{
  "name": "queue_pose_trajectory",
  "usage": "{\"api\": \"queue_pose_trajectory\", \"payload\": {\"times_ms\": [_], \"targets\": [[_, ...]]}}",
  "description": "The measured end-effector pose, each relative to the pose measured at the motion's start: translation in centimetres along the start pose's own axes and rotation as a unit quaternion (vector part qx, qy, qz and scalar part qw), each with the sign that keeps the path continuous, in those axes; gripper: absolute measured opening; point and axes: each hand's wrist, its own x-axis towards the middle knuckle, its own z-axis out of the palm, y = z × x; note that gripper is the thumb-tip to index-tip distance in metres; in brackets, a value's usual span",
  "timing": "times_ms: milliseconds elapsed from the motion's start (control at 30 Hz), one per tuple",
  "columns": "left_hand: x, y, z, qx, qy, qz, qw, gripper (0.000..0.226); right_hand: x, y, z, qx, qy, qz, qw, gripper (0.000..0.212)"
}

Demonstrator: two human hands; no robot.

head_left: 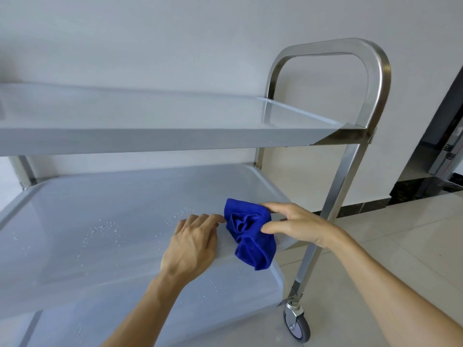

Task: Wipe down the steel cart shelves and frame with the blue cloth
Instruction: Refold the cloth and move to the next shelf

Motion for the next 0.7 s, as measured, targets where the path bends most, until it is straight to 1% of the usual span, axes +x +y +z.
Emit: {"api": "queue_pose_trajectory", "payload": {"times_ms": [67,100,133,200,233,300,367,400,467,500,533,567,633,700], "targets": [[0.0,0.0,-0.1,0.016,-0.014,0.014,1.0,0.044,0.3,-1.2,-0.3,0.024,-0.048,0.01,0.999,0.051],[-0.1,-0.1,-0.1,0.016,-0.018,0.019,1.0,0.045,0.4,-1.9,-0.3,0.024,-0.052,0.021,0.998,0.058],[-0.1,-0.1,-0.1,0.015,-0.019,0.021,0.999,0.046,0.6,-2.5,-0.1,0.015,-0.035,0.036,0.999,0.066],[-0.1,-0.2,-0.1,0.011,-0.019,0.022,1.0,0.048,1.5,-3.3,0.4,-0.038,0.041,0.062,0.997,0.073],[-0.1,-0.2,-0.1,0.007,-0.017,0.02,1.0,0.048,2.0,-3.6,0.7,-0.066,0.071,0.069,0.993,0.07],[0.0,-0.2,0.0,-0.006,-0.009,0.012,1.0,0.045,2.9,-4.0,1.0,-0.09,0.084,0.081,0.989,0.051],[0.0,-0.4,0.1,-0.019,-0.001,0.004,1.0,0.042,3.2,-4.1,0.6,-0.046,0.087,0.107,0.989,0.03],[0.0,-0.4,0.1,-0.022,0.001,0.001,1.0,0.041,3.2,-3.9,0.2,-0.007,0.098,0.126,0.987,0.025],[0.0,-0.5,0.2,-0.027,0.004,-0.004,1.0,0.038,2.9,-3.1,-0.7,0.083,0.139,0.168,0.972,0.025],[0.0,-0.4,0.2,-0.027,0.005,-0.007,1.0,0.037,2.7,-2.7,-1.2,0.11,0.162,0.18,0.964,0.025],[0.0,-0.4,0.2,-0.027,0.007,-0.008,1.0,0.036,2.5,-2.3,-1.9,0.114,0.185,0.182,0.959,0.026],[0.0,-0.3,0.2,-0.027,0.008,-0.009,1.0,0.035,2.3,-2.2,-2.7,0.089,0.21,0.174,0.958,0.029],[0.2,-0.3,0.1,-0.03,0.011,-0.014,0.999,0.033,2.1,-2.4,-4.9,-0.046,0.269,0.137,0.952,0.031],[0.4,-0.3,-0.1,-0.041,0.013,-0.024,0.999,0.032,1.9,-3.3,-6.9,-0.188,0.32,0.082,0.925,0.027]]}}
